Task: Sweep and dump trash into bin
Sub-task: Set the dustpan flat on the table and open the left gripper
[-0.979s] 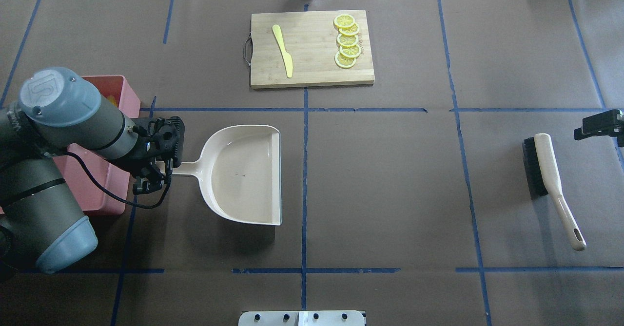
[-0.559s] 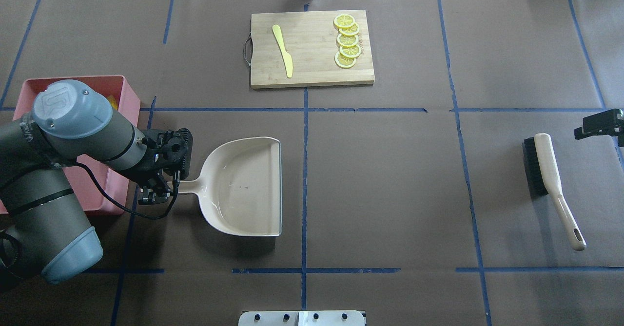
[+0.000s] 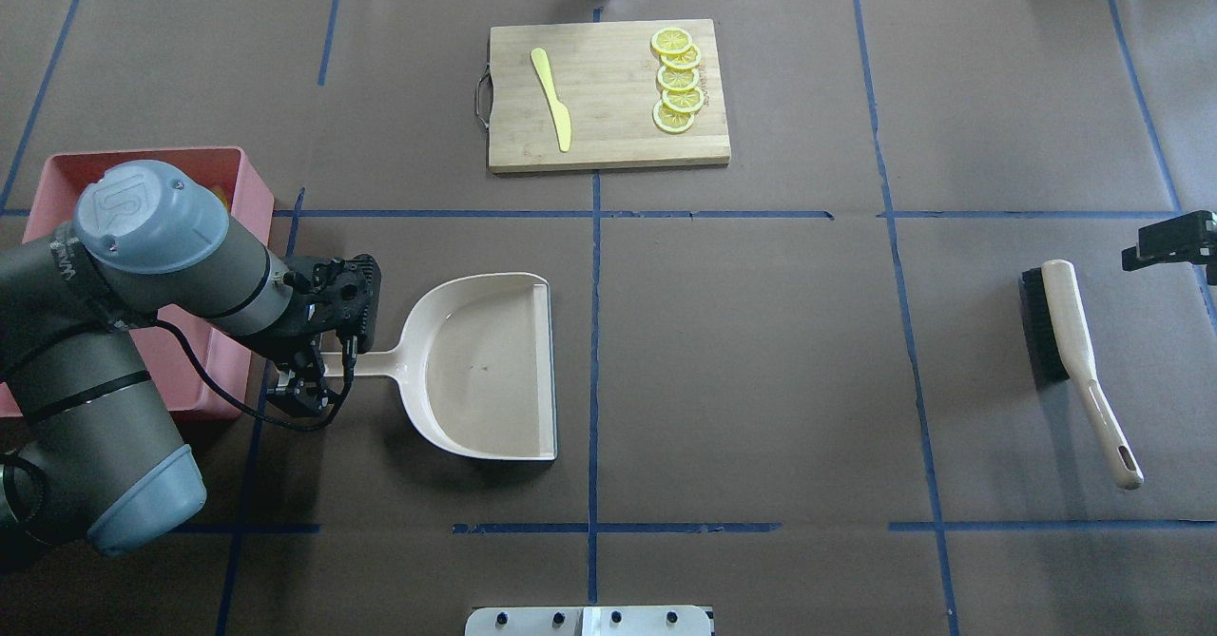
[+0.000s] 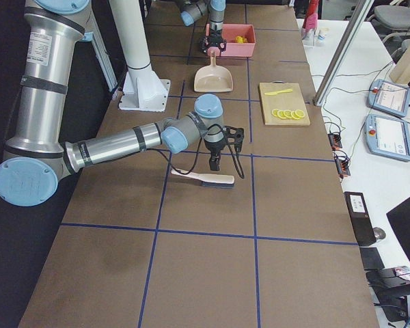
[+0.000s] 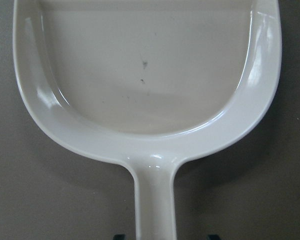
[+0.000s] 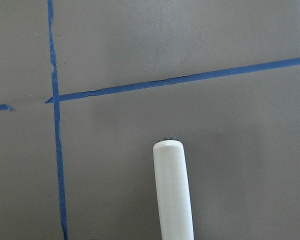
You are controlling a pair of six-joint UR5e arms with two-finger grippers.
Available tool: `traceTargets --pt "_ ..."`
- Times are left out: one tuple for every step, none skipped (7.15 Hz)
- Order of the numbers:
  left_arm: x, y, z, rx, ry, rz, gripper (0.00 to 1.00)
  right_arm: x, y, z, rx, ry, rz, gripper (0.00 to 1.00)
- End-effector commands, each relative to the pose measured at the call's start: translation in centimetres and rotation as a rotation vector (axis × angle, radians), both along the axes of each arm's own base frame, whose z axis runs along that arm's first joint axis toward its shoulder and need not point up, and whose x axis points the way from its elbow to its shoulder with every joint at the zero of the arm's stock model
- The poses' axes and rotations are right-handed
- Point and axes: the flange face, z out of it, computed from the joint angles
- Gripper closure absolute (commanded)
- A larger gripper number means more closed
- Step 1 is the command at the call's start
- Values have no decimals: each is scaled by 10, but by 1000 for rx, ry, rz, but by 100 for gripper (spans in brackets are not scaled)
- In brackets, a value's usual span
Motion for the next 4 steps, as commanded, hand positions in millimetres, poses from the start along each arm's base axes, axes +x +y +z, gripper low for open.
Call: traceTargets --pt "-10 -5 -3 -5 4 -27 1 0 -1 0 2 2 0 0" --pt "-33 -25 -1 -16 2 -88 1 3 -1 0 8 2 2 0" --pt "-62 -42 -4 -14 10 -145 1 3 -2 -1 10 2 4 0" --pt "-108 -57 5 -32 -4 -222 1 4 -2 -1 12 1 4 0"
